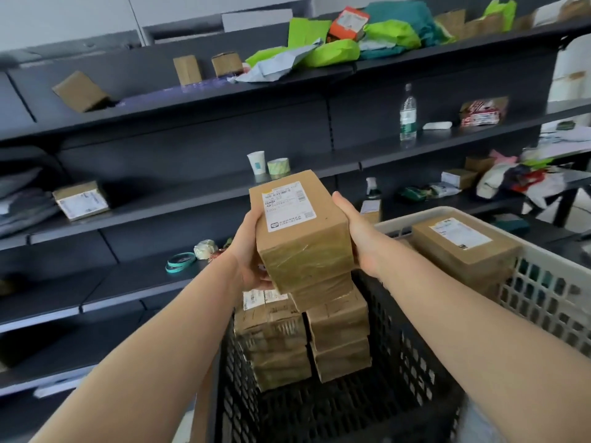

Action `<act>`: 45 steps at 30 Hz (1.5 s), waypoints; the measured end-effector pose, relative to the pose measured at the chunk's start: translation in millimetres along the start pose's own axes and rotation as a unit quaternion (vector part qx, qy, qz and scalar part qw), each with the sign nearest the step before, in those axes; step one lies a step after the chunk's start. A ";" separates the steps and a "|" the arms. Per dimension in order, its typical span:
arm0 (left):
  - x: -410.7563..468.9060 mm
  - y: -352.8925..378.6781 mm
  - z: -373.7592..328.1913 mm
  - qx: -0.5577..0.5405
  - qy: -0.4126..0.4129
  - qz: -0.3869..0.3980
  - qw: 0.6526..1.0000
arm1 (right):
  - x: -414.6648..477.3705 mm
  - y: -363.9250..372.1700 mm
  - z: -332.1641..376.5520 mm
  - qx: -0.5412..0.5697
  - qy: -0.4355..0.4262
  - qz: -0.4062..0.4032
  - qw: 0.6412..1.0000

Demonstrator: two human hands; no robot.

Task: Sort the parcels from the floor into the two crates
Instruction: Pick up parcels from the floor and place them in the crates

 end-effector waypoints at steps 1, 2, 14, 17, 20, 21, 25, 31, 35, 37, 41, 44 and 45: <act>5.2 4.0 3.3 -0.004 -0.007 -0.012 1.000 | 6.5 -1.6 -2.8 -0.003 0.010 0.006 1.000; 9.0 7.6 6.9 -0.009 -0.015 -0.020 1.000 | 13.7 -3.2 -6.2 -0.004 0.022 0.013 1.000; 11.2 30.6 17.6 -0.080 0.024 -0.023 0.996 | 20.5 -25.9 -12.8 0.034 0.008 0.062 0.997; -0.9 35.8 13.9 -0.078 0.044 0.007 0.996 | -0.8 -34.0 -8.4 0.058 -0.007 0.041 0.997; -16.9 44.5 13.9 -0.080 0.055 0.043 0.994 | -22.0 -47.0 -6.9 0.077 -0.020 0.018 0.997; -21.6 48.3 15.1 -0.080 0.056 0.060 0.993 | -29.0 -51.9 -7.3 0.080 -0.026 0.010 0.996; -41.4 67.6 26.0 -0.074 0.044 0.120 0.989 | -54.5 -78.8 -15.7 0.078 -0.048 -0.046 0.995; -65.3 101.4 51.8 -0.049 0.028 0.151 0.987 | -97.3 -122.1 -25.0 0.096 -0.048 -0.109 0.988; -80.0 129.5 59.0 -0.026 0.012 0.152 0.988 | -109.3 -151.4 -21.7 0.109 -0.041 -0.140 0.983; -84.7 144.4 61.8 -0.018 0.007 0.156 0.988 | -108.6 -166.0 -20.3 0.108 -0.033 -0.153 0.982; -82.4 178.6 68.9 0.017 -0.002 0.143 0.990 | -99.7 -200.1 -19.8 0.092 -0.020 -0.172 0.981; -78.7 203.9 75.9 0.070 -0.019 0.126 0.989 | -91.2 -228.4 -21.1 0.072 0.001 -0.185 0.980; -77.5 212.4 78.6 0.084 -0.029 0.123 0.988 | -87.7 -238.4 -22.1 0.065 0.010 -0.193 0.979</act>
Point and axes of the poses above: each hand's wrist, its own x-axis towards the middle knuckle, its own y-axis out of the palm, z = x × y, the point moved 2 cm from there along x, towards the middle knuckle, and after that the axes turned 9 degrees about -z, right-handed, at the moved point
